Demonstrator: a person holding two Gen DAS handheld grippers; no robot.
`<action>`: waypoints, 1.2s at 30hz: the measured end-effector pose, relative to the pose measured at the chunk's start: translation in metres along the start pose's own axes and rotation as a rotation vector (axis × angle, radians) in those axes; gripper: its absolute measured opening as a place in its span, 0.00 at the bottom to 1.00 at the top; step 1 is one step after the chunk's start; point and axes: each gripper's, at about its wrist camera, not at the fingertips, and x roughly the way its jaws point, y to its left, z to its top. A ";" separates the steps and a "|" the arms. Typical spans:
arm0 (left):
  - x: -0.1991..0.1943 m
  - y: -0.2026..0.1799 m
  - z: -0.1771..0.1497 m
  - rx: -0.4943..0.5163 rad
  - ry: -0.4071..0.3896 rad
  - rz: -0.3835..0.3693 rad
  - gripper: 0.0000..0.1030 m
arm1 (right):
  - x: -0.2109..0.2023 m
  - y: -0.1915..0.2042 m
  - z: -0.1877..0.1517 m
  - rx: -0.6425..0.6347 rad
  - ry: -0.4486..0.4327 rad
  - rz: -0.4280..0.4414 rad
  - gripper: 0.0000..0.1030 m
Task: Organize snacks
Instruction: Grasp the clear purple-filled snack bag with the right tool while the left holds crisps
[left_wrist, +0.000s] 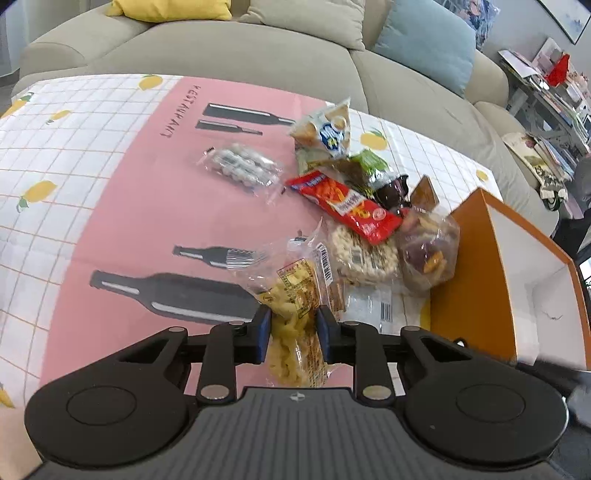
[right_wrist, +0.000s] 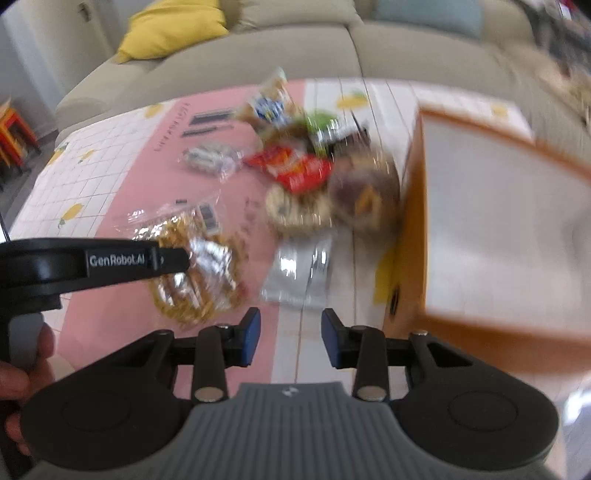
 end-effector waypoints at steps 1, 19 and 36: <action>0.000 0.001 0.003 0.000 -0.002 -0.003 0.26 | 0.001 0.003 0.006 -0.034 -0.017 -0.029 0.40; 0.037 0.010 0.022 -0.015 0.055 -0.022 0.25 | 0.101 0.016 0.063 -0.802 0.045 -0.346 0.78; 0.055 0.010 0.015 -0.056 0.137 -0.032 0.32 | 0.121 0.011 0.077 -0.804 0.114 -0.358 0.48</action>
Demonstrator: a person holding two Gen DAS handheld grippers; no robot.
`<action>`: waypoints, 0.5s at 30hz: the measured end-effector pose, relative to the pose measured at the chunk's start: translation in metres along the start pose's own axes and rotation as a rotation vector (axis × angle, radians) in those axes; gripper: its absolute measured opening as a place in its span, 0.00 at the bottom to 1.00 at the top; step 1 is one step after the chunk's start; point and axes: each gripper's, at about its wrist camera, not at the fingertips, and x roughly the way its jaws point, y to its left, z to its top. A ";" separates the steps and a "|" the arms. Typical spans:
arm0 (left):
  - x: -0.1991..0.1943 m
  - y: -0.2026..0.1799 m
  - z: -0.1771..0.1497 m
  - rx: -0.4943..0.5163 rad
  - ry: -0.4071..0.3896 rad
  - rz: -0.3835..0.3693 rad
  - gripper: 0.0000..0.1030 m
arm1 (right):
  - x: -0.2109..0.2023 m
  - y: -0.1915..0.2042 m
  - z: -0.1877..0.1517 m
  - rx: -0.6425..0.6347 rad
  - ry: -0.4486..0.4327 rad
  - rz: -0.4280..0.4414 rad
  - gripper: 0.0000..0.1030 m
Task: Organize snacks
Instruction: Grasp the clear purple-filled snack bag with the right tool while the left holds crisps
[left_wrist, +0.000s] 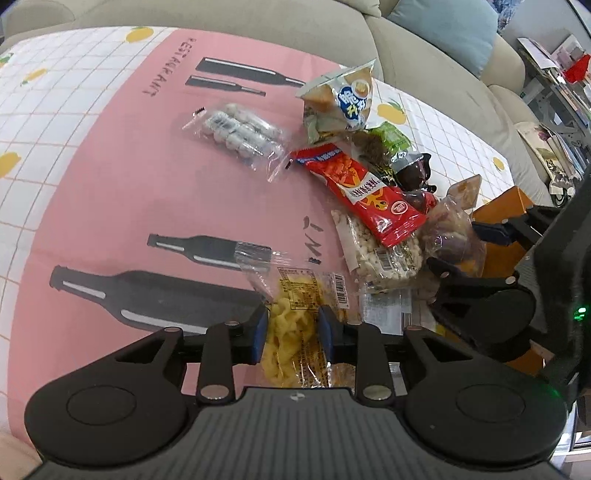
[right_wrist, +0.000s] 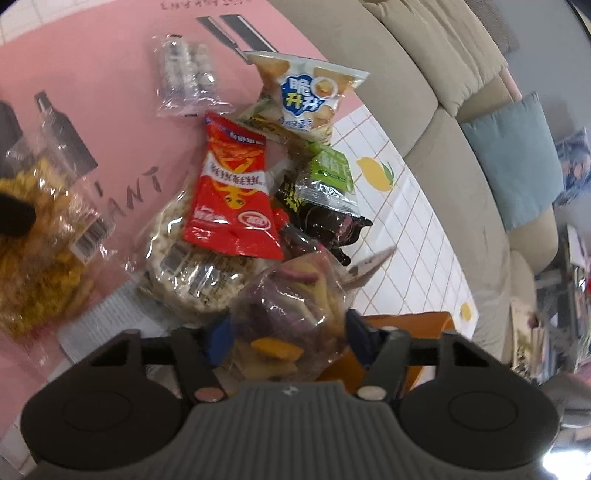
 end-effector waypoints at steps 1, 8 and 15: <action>-0.001 -0.001 0.000 0.001 -0.001 0.001 0.35 | 0.000 -0.002 -0.001 0.013 0.000 0.009 0.47; 0.005 -0.007 -0.001 0.020 0.017 0.031 0.45 | -0.035 -0.009 -0.020 0.118 -0.065 0.072 0.44; 0.023 -0.012 -0.005 0.049 0.052 0.077 0.74 | -0.062 -0.014 -0.036 0.250 -0.093 0.299 0.44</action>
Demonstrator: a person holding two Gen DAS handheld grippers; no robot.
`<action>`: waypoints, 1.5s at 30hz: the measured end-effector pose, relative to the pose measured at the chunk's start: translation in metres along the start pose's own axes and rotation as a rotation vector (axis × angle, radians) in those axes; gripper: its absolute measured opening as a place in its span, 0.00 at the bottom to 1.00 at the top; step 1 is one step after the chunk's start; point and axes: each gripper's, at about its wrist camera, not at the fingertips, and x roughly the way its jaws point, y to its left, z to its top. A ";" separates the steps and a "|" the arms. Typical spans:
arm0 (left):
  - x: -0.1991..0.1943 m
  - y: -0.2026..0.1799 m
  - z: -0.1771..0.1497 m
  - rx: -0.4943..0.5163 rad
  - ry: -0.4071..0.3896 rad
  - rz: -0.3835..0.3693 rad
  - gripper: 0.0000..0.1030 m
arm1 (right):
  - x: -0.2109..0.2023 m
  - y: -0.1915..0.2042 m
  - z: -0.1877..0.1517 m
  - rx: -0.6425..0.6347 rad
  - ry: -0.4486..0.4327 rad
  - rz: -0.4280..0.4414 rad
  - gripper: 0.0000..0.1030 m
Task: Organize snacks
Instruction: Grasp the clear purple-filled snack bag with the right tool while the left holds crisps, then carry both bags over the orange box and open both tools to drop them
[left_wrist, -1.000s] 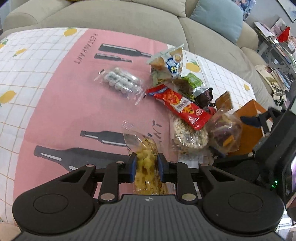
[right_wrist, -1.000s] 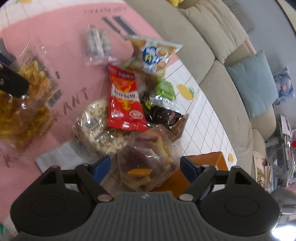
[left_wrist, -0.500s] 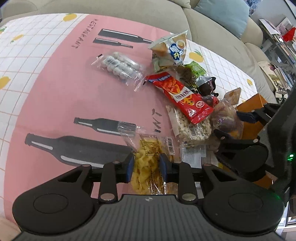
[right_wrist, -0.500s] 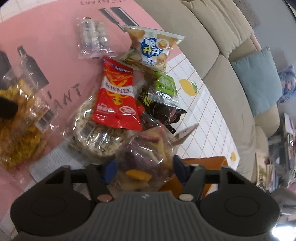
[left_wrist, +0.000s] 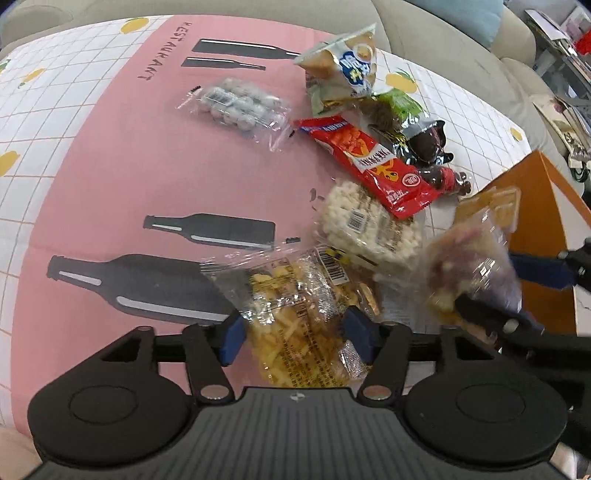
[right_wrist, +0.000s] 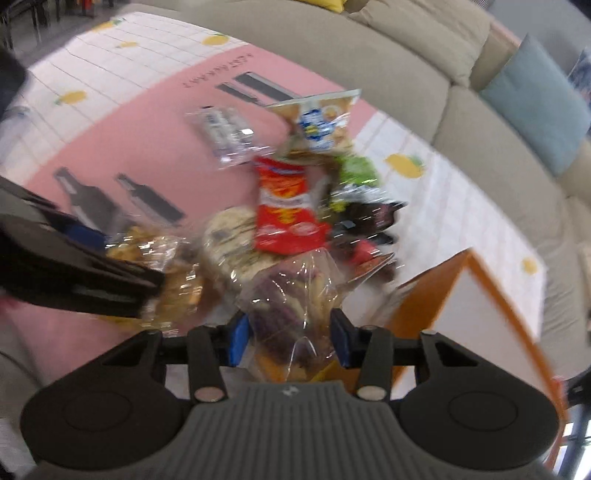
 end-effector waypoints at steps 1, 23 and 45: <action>0.002 -0.001 -0.001 0.005 0.002 0.000 0.77 | 0.002 0.003 -0.003 0.005 0.004 0.019 0.43; -0.032 0.005 -0.011 -0.007 -0.107 -0.011 0.49 | -0.008 0.004 -0.013 0.078 -0.049 0.073 0.43; -0.152 -0.078 -0.016 0.199 -0.284 -0.133 0.49 | -0.129 -0.046 -0.068 0.300 -0.232 0.053 0.43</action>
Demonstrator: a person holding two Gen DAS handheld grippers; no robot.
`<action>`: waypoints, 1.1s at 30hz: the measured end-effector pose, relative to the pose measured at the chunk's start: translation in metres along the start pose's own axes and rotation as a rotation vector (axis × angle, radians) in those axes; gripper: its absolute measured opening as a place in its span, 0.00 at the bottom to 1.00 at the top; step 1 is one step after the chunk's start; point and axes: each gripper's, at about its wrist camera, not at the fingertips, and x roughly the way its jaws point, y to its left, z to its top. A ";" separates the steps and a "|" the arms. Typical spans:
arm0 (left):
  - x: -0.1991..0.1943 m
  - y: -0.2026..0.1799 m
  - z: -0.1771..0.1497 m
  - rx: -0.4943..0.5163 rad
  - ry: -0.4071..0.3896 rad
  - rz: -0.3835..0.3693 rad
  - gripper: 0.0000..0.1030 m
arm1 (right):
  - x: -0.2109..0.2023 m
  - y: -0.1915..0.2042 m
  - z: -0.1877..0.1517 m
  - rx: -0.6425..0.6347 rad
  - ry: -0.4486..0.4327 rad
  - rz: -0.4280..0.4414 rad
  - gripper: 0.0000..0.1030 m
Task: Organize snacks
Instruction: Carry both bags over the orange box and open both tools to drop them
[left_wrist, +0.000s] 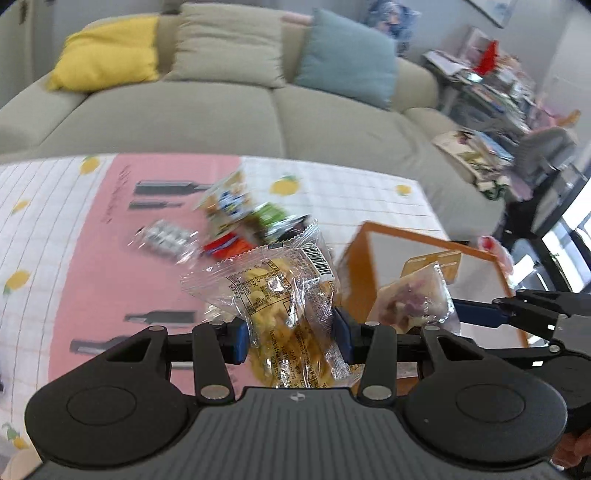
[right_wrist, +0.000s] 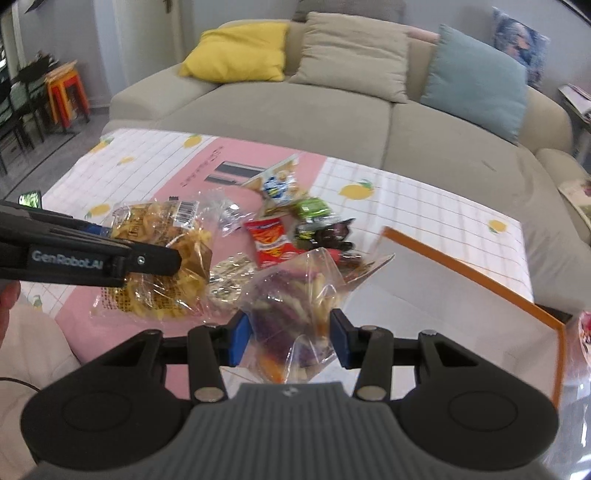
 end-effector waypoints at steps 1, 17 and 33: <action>-0.001 -0.007 0.003 0.015 -0.002 -0.014 0.49 | -0.005 -0.005 -0.002 0.006 -0.004 -0.008 0.43; 0.048 -0.121 0.030 0.291 0.101 -0.148 0.49 | -0.024 -0.094 -0.040 0.045 0.072 -0.132 0.43; 0.130 -0.156 0.022 0.496 0.311 -0.115 0.49 | 0.049 -0.135 -0.059 0.075 0.239 -0.065 0.43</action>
